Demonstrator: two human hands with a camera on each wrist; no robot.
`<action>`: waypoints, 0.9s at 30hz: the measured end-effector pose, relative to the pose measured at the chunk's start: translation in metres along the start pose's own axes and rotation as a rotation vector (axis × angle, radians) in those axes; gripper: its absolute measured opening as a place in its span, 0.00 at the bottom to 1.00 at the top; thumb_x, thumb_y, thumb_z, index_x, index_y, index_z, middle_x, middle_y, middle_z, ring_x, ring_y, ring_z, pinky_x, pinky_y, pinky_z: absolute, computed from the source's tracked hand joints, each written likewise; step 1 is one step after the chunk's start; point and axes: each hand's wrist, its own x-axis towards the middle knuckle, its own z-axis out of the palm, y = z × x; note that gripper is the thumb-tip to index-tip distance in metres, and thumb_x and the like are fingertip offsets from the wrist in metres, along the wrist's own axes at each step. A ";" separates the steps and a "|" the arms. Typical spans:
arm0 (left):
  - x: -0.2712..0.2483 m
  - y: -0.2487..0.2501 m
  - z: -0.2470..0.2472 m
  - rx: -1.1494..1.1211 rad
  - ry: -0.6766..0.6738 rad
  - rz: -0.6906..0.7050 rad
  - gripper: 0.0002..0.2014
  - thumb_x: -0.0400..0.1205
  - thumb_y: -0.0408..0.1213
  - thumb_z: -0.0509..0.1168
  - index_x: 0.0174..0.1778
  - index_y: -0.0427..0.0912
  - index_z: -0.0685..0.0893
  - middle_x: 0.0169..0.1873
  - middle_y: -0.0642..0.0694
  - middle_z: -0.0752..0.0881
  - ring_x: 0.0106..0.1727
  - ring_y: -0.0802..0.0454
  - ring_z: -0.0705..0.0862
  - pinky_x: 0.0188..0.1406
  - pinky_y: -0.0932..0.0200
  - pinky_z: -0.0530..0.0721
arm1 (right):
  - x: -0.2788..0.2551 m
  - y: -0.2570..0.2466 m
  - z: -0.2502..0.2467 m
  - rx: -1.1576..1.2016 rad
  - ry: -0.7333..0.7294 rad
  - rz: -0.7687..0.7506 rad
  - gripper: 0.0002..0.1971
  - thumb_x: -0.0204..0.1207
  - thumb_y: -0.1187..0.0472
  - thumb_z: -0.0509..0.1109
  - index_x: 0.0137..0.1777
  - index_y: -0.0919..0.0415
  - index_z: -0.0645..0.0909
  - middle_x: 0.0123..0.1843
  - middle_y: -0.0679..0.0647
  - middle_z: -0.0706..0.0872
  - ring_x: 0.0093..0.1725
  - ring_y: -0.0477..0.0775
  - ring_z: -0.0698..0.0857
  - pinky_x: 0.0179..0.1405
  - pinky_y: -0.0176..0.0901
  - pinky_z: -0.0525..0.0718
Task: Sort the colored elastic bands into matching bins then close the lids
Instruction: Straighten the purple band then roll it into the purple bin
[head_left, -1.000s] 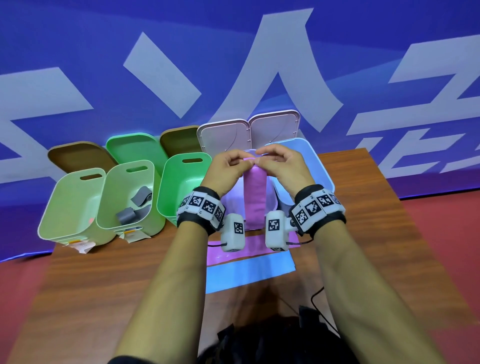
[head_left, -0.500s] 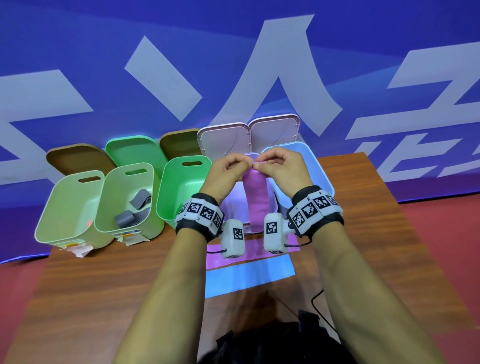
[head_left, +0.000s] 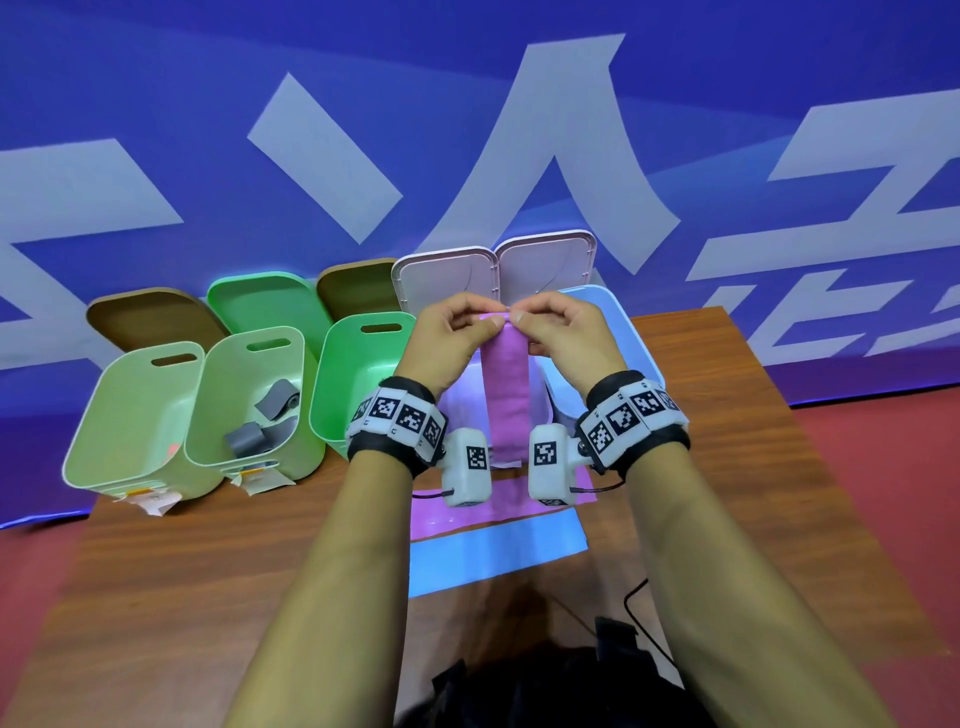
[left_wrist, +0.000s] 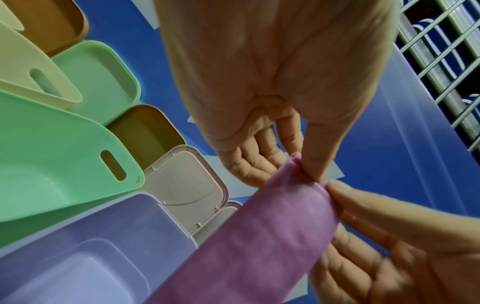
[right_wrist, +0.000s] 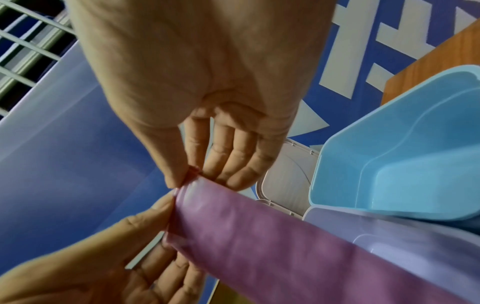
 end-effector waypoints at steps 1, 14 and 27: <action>0.000 0.000 0.000 -0.001 -0.001 0.003 0.08 0.80 0.22 0.69 0.45 0.41 0.88 0.39 0.47 0.91 0.44 0.51 0.87 0.54 0.57 0.86 | 0.001 0.001 -0.001 -0.016 0.010 -0.014 0.02 0.79 0.69 0.73 0.49 0.64 0.87 0.42 0.58 0.90 0.41 0.49 0.89 0.48 0.43 0.89; -0.001 -0.004 -0.001 0.028 0.055 -0.005 0.06 0.82 0.26 0.69 0.43 0.41 0.87 0.38 0.45 0.90 0.43 0.48 0.86 0.53 0.52 0.86 | -0.001 0.002 0.001 0.012 0.015 -0.016 0.05 0.76 0.70 0.75 0.49 0.63 0.86 0.43 0.59 0.90 0.44 0.53 0.89 0.55 0.49 0.88; -0.004 -0.009 0.004 0.041 0.018 -0.076 0.05 0.85 0.31 0.67 0.46 0.39 0.88 0.39 0.43 0.88 0.43 0.47 0.84 0.54 0.44 0.86 | 0.000 0.008 0.000 -0.025 0.066 -0.067 0.06 0.73 0.72 0.77 0.46 0.61 0.88 0.41 0.54 0.90 0.43 0.48 0.87 0.55 0.43 0.88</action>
